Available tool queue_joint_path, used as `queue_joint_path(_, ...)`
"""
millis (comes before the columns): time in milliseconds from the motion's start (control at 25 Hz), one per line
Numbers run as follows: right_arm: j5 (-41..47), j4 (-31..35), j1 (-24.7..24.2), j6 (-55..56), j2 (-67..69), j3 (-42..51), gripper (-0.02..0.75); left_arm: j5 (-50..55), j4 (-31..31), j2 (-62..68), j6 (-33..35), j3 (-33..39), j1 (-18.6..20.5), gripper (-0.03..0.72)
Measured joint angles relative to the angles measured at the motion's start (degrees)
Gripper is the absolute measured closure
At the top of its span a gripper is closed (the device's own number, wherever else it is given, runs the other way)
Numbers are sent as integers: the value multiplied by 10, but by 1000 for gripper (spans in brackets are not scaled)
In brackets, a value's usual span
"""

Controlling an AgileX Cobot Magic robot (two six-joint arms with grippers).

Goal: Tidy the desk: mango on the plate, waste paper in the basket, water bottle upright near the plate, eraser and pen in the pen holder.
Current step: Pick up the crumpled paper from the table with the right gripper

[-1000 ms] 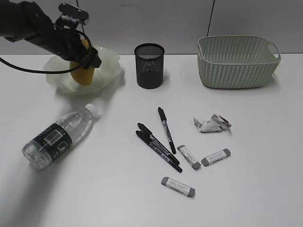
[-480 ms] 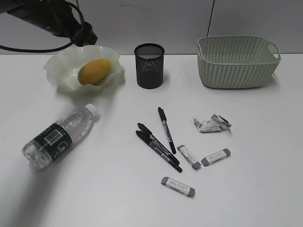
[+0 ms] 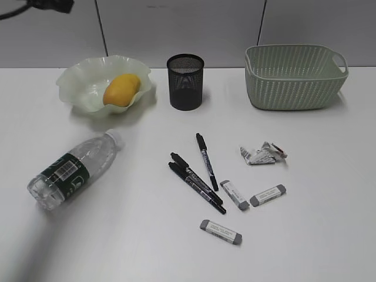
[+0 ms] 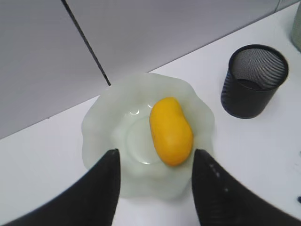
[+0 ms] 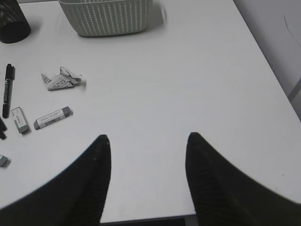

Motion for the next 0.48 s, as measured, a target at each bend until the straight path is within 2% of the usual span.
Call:
queue_joint_path(120, 0, 0, 0, 0, 0, 0, 323, 2, 7, -118, -48, 88, 0, 329)
queue_joint_path(320, 0, 7, 0, 0, 0, 0, 323, 21, 80, -341, -181, 259, 0, 332)
queue_joint_path(480, 0, 18, 0, 0, 0, 0, 323, 81, 117, -530, -224, 374, 0, 332)
